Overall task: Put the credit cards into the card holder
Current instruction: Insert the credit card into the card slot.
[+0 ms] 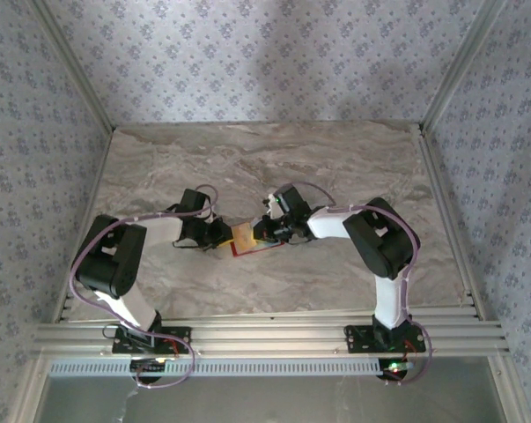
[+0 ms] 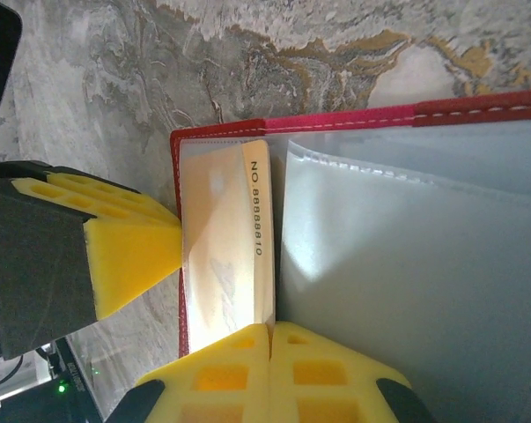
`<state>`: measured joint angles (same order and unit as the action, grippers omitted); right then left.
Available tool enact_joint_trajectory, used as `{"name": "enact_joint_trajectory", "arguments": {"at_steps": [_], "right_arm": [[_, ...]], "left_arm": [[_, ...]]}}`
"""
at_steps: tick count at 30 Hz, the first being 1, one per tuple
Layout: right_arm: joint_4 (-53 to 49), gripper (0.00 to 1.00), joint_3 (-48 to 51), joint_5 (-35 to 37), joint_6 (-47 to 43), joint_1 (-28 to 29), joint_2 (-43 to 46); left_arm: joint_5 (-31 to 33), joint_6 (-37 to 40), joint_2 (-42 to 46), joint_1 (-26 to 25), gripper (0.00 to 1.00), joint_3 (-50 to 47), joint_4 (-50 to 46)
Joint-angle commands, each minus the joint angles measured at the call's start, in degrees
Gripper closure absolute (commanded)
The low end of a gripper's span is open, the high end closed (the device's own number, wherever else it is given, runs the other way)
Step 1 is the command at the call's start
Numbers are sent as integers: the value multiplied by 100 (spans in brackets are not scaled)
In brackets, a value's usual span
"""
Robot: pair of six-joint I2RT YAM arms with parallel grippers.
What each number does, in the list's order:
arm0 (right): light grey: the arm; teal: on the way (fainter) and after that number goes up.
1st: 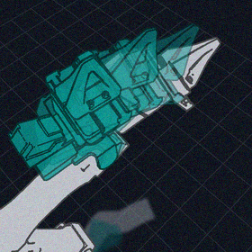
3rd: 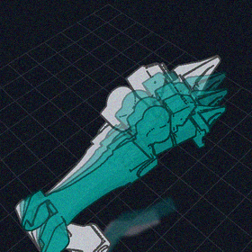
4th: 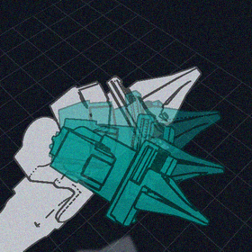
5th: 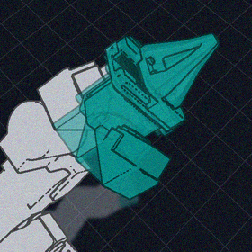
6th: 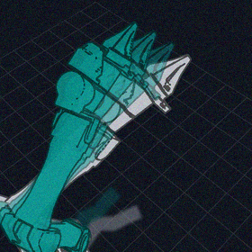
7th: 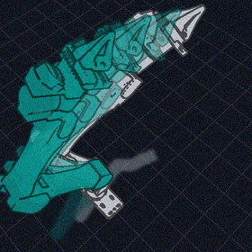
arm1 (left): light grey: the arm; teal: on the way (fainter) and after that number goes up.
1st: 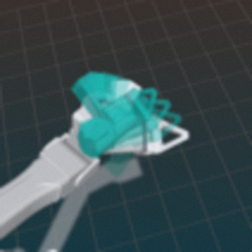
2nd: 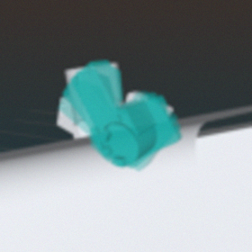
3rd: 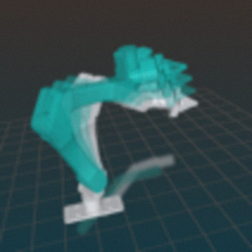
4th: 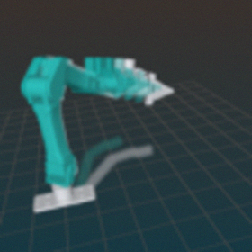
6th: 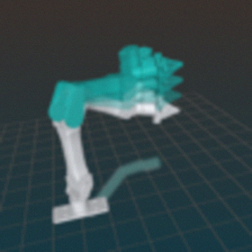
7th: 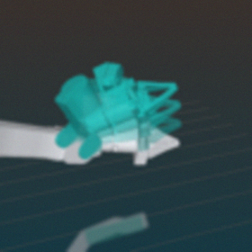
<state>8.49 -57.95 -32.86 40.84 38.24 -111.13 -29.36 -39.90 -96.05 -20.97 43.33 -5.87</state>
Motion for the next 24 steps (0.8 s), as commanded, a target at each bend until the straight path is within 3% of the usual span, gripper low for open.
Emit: {"name": "enact_joint_trajectory", "arguments": {"at_steps": [1, 11, 24], "right_arm": [[-393, 100, -178, 171, -195, 216, -74], [-700, 100, -451, 327, -392, 384, -148], [-2390, 69, -882, 1121, -1297, 349, 335]], "left_arm": [[265, 99, -335, -63, 84, -62, -310], [282, 112, -340, -74, 84, -44, -327], [322, 145, -335, -65, 85, -35, -375]]}}
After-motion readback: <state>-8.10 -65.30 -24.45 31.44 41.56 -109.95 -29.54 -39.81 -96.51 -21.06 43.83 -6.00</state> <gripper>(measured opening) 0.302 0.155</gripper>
